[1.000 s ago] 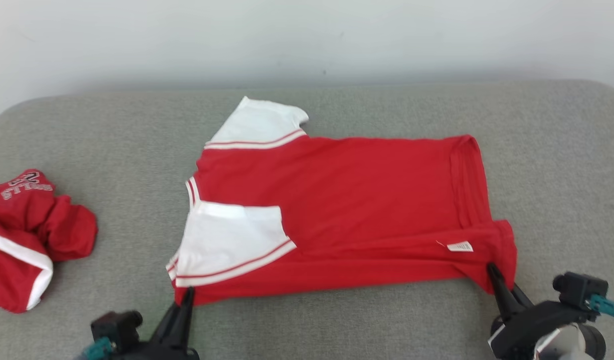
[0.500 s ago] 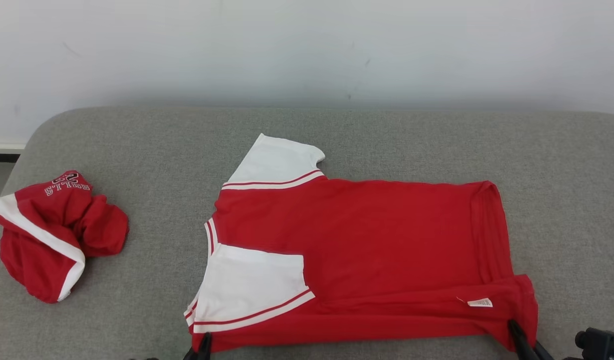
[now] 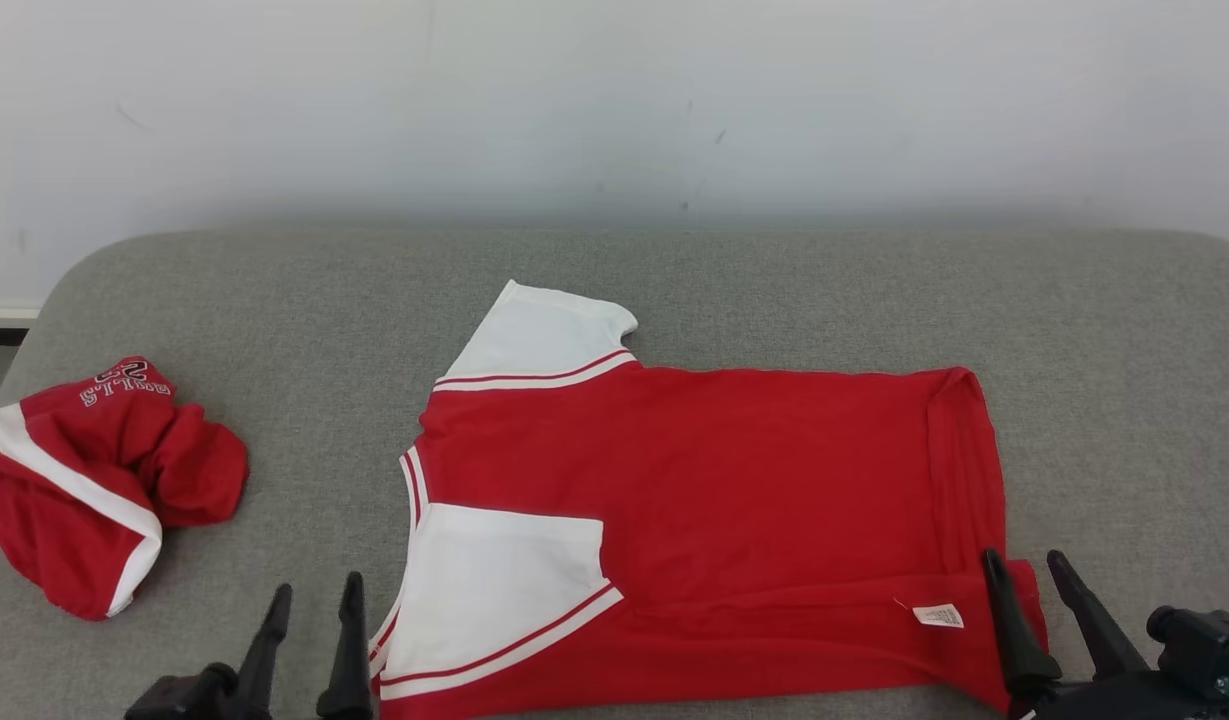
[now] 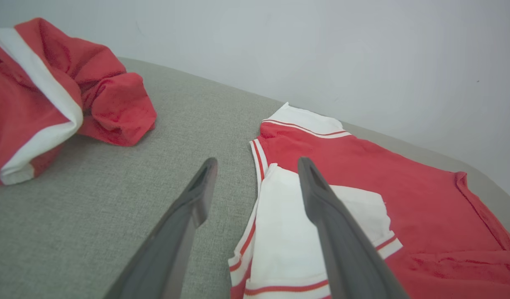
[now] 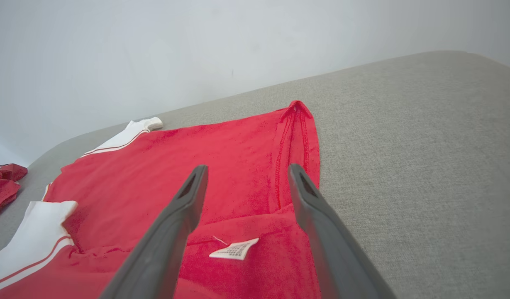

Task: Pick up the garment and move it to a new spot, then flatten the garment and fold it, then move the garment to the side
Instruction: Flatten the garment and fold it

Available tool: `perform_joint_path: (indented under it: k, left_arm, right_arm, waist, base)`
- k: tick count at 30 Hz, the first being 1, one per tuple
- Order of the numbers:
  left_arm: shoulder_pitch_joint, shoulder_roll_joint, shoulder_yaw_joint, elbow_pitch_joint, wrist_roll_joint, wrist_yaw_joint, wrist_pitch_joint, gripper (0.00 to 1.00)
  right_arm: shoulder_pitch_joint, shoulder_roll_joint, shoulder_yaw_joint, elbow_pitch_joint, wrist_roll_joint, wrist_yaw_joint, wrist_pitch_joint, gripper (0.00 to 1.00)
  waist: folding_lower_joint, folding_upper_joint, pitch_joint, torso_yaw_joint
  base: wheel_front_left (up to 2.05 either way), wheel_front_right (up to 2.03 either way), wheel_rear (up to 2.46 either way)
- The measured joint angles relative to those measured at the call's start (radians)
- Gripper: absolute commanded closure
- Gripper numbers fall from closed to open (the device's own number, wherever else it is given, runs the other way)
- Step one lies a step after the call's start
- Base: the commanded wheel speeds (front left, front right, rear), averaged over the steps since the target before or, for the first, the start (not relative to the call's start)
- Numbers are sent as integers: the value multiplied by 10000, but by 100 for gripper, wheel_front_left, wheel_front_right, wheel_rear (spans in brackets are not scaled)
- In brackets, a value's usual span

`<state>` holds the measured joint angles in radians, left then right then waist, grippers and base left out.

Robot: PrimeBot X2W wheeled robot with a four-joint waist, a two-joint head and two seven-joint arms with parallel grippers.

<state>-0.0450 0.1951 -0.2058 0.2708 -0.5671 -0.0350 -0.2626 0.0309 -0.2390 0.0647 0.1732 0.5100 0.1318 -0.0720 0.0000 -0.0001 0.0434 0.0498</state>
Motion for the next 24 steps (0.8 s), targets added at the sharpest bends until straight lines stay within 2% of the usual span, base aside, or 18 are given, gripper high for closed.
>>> perform_joint_path:
  k: [8,16,24]
  left_arm:
    - [5,-368,1206,-1066,1429,-17,0,0]
    - [55,-259,1166,-1243,2579,-443,0,0]
    - [556,-226,1369,-1561,2878,-591,0,0]
  right_arm:
    - [-351,282,148,-211,-681,0,-1235,0]
    - [-342,470,236,-217,-1469,0,-1712,0]
    - [-58,690,-8,-293,-1708,0,-1835,0]
  waist:
    - [0,0,-154,-55]
    - [0,0,-297,-179]
    - [-1,0,-367,-381]
  base:
    - [0,0,0]
    - [0,0,0]
    - [0,0,0]
